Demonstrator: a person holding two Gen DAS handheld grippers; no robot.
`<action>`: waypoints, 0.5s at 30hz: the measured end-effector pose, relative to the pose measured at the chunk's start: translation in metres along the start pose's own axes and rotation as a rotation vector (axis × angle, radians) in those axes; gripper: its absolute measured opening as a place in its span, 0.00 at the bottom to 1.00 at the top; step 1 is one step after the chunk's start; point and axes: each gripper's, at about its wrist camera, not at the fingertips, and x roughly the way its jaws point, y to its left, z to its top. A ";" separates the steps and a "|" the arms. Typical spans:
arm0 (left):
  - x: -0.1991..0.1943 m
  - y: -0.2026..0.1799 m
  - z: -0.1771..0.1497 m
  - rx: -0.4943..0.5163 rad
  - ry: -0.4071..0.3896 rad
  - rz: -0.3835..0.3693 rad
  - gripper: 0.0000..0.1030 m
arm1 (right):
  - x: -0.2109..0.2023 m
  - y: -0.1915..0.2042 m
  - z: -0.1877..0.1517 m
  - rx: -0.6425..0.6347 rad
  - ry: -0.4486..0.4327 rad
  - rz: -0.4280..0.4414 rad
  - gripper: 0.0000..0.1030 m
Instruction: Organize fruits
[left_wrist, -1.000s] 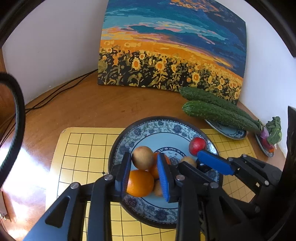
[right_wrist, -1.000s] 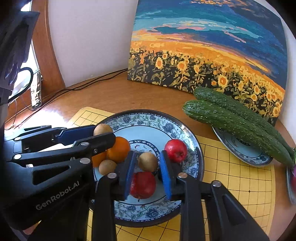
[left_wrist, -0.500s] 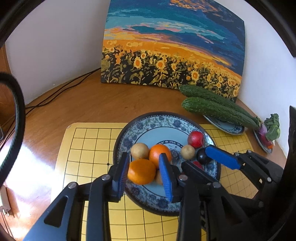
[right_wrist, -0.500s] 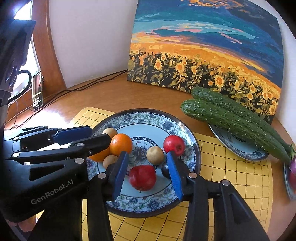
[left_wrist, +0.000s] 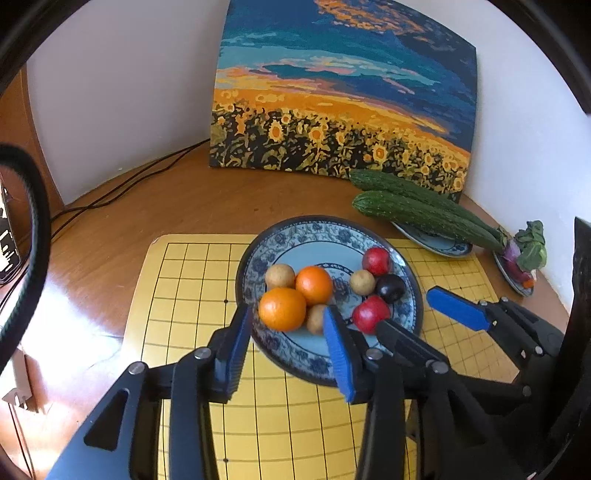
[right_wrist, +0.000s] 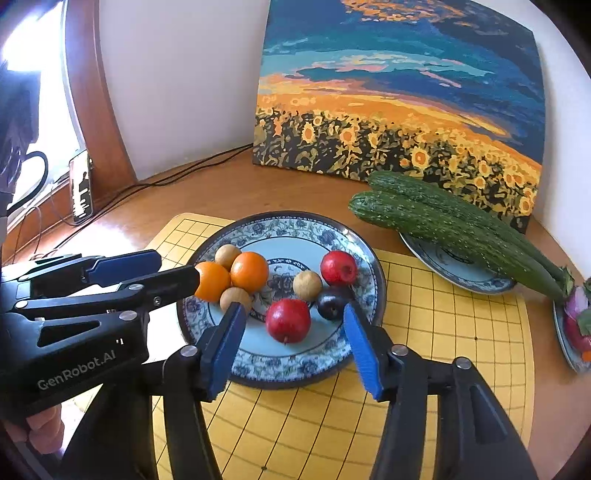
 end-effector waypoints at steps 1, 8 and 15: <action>-0.002 -0.001 -0.002 0.002 0.001 0.001 0.42 | -0.001 0.000 -0.001 0.002 0.001 0.000 0.57; -0.010 -0.003 -0.013 0.007 0.005 0.008 0.47 | -0.009 -0.004 -0.013 0.026 0.015 -0.006 0.57; -0.008 -0.003 -0.023 -0.002 0.024 0.024 0.49 | -0.014 -0.009 -0.026 0.051 0.031 0.005 0.57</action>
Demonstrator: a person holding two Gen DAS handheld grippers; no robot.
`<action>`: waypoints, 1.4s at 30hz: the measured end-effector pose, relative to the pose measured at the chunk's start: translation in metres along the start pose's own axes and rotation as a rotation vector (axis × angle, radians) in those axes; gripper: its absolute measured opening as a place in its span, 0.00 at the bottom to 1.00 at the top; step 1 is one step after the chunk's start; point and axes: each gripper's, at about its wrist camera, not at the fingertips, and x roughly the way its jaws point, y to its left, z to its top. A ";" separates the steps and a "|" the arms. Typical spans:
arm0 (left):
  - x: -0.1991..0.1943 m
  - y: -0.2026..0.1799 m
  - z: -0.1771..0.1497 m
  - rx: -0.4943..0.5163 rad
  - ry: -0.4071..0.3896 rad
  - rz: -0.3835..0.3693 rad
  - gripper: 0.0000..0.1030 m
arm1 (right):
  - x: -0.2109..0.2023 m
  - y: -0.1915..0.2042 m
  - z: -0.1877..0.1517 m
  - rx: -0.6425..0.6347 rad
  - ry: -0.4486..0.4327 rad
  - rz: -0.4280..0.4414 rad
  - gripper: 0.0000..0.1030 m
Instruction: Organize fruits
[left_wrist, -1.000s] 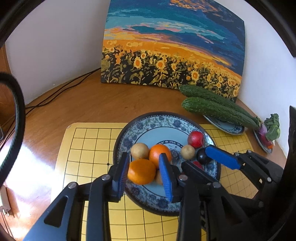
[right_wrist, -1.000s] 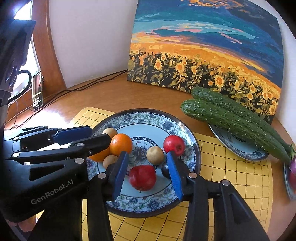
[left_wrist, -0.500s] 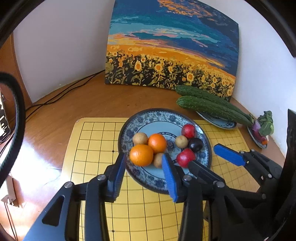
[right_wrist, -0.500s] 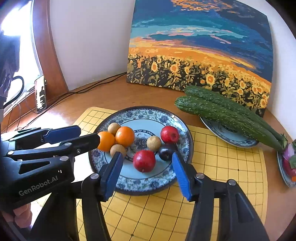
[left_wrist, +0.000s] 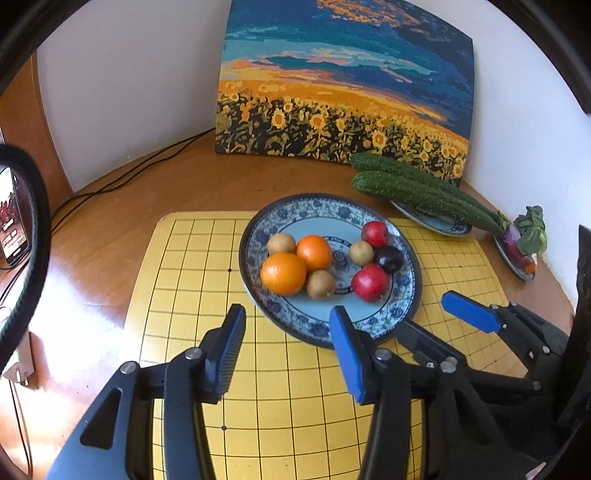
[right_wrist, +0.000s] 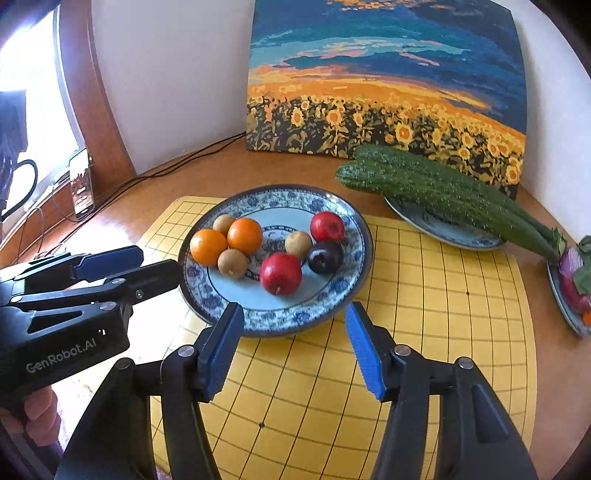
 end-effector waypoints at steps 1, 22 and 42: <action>0.002 0.000 -0.002 -0.002 0.006 0.002 0.49 | 0.000 -0.001 -0.001 0.002 0.001 0.000 0.57; 0.018 -0.005 -0.020 0.008 0.021 0.053 0.55 | 0.017 -0.011 -0.020 0.042 0.036 -0.010 0.58; 0.018 -0.004 -0.019 0.001 0.022 0.044 0.55 | 0.020 -0.011 -0.020 0.044 0.047 -0.013 0.59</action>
